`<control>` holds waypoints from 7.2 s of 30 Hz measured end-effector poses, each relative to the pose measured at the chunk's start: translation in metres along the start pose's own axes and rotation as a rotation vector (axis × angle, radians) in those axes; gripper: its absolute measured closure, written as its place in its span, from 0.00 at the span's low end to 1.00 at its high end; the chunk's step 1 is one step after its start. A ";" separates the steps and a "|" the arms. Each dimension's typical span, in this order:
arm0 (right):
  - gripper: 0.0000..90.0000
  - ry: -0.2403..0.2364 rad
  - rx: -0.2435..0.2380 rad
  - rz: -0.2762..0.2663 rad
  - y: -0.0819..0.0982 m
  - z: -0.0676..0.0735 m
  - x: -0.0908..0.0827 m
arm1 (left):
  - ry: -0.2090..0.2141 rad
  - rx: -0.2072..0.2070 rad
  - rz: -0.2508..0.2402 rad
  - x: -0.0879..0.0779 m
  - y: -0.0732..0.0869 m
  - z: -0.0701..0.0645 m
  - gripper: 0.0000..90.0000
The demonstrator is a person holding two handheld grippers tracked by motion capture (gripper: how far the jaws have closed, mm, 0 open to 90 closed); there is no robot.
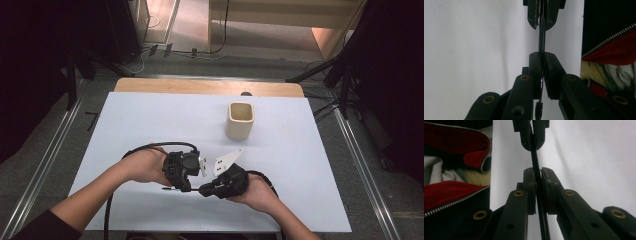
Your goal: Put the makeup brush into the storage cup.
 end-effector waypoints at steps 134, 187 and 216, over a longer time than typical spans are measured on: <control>0.95 0.369 0.527 -0.353 0.025 0.034 -0.034 | -0.082 -0.571 -0.823 -0.003 0.077 -0.002 0.24; 0.95 0.294 0.626 -0.767 0.045 0.045 0.019 | -0.074 -0.718 -0.947 -0.003 0.064 -0.003 0.24; 0.95 0.190 0.682 -0.801 0.040 0.036 0.023 | -0.001 -0.815 -0.990 -0.001 0.067 0.008 0.24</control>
Point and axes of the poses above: each handheld gripper's, and its own axes: x roughly forward along the jaws, y roughly out of its underside, z roughly to its left, the point moved 1 cm from there along x, roughly forward along the jaws, and after that the axes turned 2 degrees about x, right-handed, at the moved point
